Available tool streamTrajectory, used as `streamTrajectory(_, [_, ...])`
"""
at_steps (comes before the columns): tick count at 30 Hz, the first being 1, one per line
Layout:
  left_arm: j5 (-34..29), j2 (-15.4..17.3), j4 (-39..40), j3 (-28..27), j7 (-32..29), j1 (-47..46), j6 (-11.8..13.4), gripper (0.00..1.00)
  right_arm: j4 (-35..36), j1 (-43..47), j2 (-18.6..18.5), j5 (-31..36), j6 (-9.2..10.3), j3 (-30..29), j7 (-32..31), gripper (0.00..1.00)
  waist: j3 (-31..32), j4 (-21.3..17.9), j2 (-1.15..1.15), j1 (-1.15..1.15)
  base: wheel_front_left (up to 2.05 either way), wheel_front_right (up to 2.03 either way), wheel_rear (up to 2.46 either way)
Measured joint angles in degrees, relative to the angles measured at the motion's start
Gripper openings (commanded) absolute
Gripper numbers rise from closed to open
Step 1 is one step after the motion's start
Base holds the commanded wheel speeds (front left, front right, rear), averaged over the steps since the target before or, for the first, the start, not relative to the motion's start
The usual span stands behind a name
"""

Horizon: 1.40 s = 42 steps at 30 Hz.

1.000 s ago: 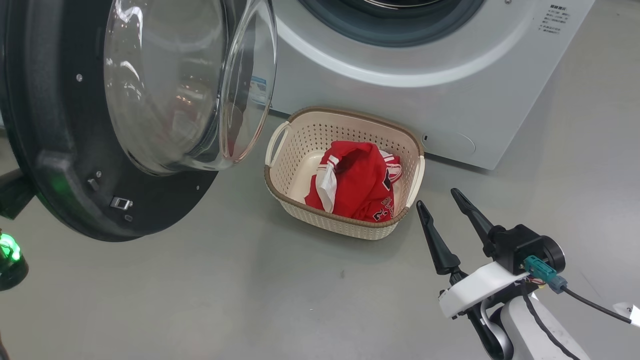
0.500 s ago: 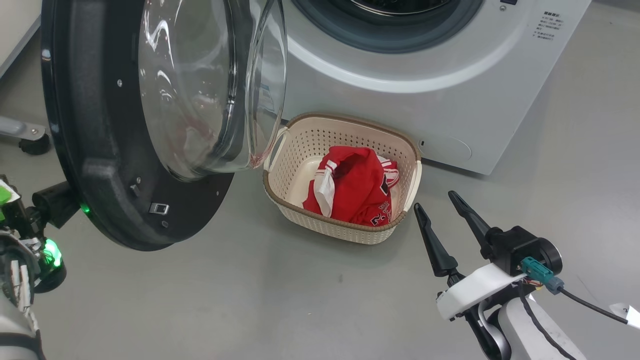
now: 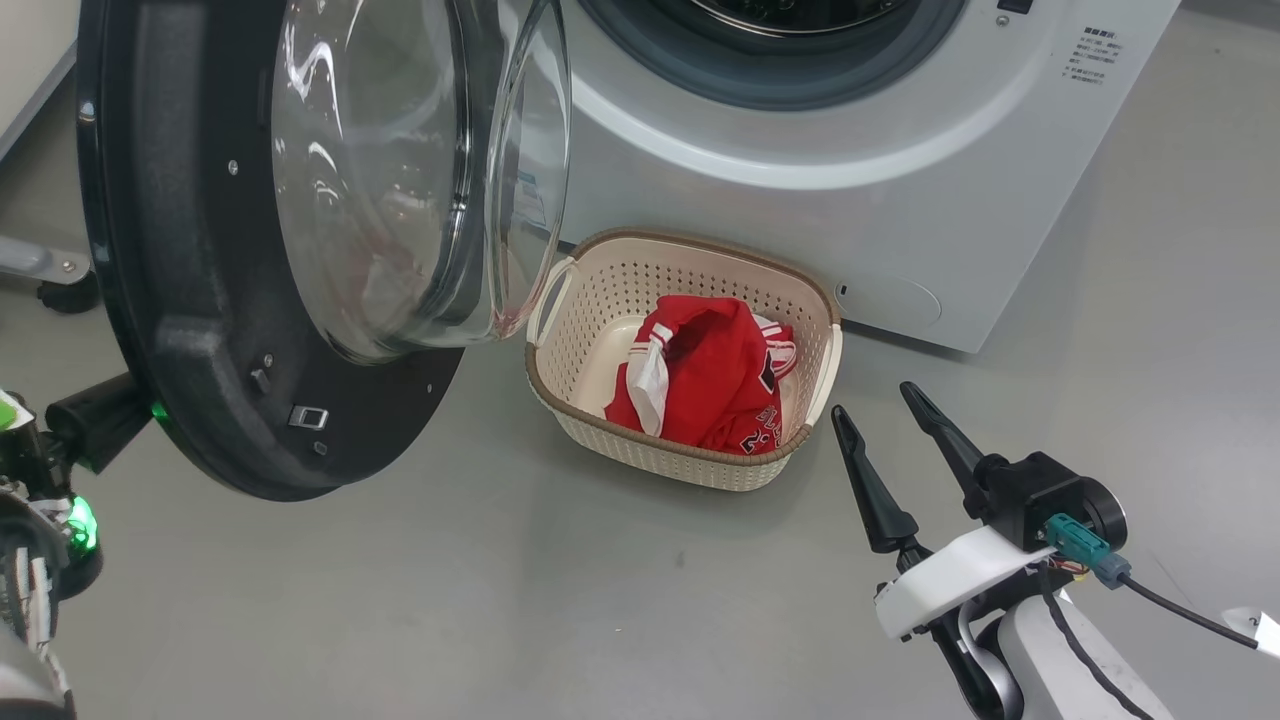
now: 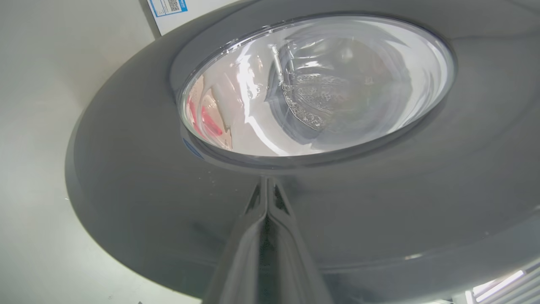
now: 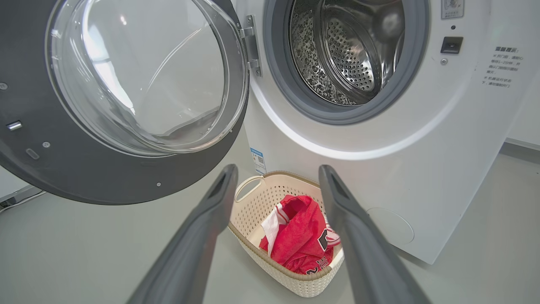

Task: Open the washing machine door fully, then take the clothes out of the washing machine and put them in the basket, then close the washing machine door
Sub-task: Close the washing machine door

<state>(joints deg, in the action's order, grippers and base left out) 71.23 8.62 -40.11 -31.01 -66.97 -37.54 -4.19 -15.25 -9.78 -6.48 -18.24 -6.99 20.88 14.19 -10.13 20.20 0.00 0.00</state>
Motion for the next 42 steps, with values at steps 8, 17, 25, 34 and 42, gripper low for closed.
streamTrajectory(8, [-8.8,3.6,7.7,2.6,9.0,4.0,-2.8,0.0,0.0,0.0,0.3,-0.3,0.0,-0.5,0.0,1.0,0.0,0.3,0.0,0.0,0.0,0.0,0.0])
streamTrajectory(17, [-20.8,8.6,23.4,13.0,22.1,10.8,-3.0,0.0,0.2,0.0,0.6,-0.3,0.0,-1.0,0.1,1.0,0.3,0.7,0.0,0.0,0.0,0.0,0.0])
streamTrajectory(25, [-26.9,10.2,30.9,19.7,36.6,18.9,-3.0,0.0,0.2,0.2,0.7,-0.3,0.0,-1.1,0.1,1.0,0.6,0.9,0.0,0.0,0.0,0.0,0.0])
streamTrajectory(34, [-30.3,9.2,33.4,18.9,52.8,26.3,-3.0,0.0,0.2,0.9,1.0,-0.4,0.0,-1.4,0.1,1.0,1.2,0.8,0.0,0.0,0.0,0.0,0.0])
streamTrajectory(42, [-33.0,8.8,34.7,23.6,63.0,31.7,-3.0,0.0,0.2,1.3,1.1,-0.4,0.0,-1.5,0.1,1.0,1.6,0.6,0.0,0.0,0.0,0.0,0.0])
